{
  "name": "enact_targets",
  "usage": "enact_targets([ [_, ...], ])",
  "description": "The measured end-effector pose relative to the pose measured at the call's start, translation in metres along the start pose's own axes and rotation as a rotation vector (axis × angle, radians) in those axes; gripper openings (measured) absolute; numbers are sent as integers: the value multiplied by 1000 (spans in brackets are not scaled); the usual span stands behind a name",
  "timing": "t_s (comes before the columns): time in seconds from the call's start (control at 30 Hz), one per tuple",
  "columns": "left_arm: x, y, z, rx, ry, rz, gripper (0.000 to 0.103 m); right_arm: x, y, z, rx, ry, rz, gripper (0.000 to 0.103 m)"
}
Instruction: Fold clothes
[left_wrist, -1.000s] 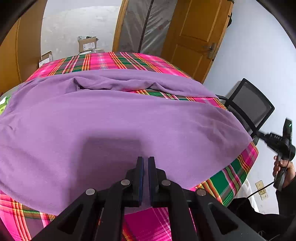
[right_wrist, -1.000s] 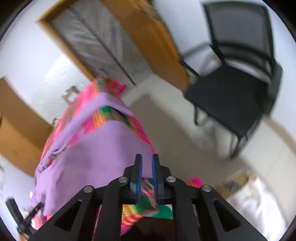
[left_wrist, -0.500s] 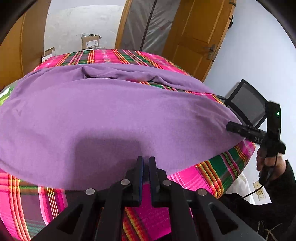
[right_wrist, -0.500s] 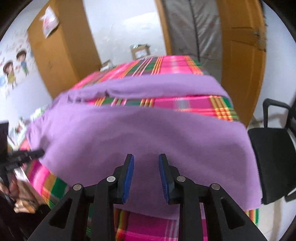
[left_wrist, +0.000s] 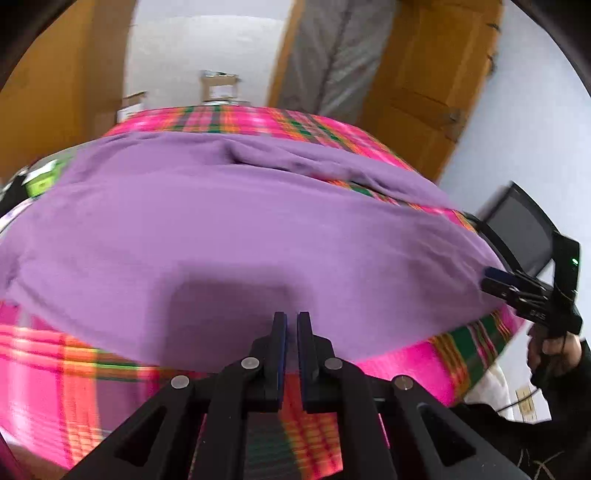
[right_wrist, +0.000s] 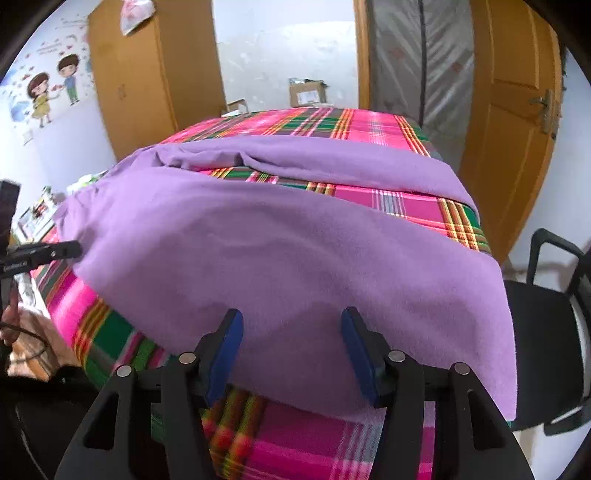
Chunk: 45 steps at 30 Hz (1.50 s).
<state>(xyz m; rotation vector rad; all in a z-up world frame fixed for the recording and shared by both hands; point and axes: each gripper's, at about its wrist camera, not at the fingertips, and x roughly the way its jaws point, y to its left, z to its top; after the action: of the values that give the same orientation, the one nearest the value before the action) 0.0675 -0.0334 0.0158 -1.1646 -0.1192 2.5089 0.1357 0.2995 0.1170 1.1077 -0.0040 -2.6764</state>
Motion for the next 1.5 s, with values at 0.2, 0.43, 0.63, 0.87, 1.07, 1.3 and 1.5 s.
enact_targets([
  [0.2, -31, 76, 3, -190, -60, 179, 12, 11, 23, 21, -14, -32, 73, 58],
  [0.43, -60, 165, -4, -427, -125, 325, 16, 28, 56, 47, -90, -46, 148, 58],
  [0.63, -59, 204, -2, -511, -147, 373, 20, 42, 78, 57, -120, -35, 208, 58],
  [0.87, -53, 220, 5, -528, -168, 347, 21, 50, 112, 70, -191, -39, 285, 58],
  [1.07, -57, 232, 4, -575, -188, 293, 21, 57, 166, 82, -297, -52, 409, 58],
  [1.3, -56, 239, 3, -605, -228, 223, 22, 71, 236, 84, -456, -21, 508, 58],
  [1.5, -76, 230, 5, -572, -275, 221, 11, 80, 273, 77, -531, 2, 570, 58],
])
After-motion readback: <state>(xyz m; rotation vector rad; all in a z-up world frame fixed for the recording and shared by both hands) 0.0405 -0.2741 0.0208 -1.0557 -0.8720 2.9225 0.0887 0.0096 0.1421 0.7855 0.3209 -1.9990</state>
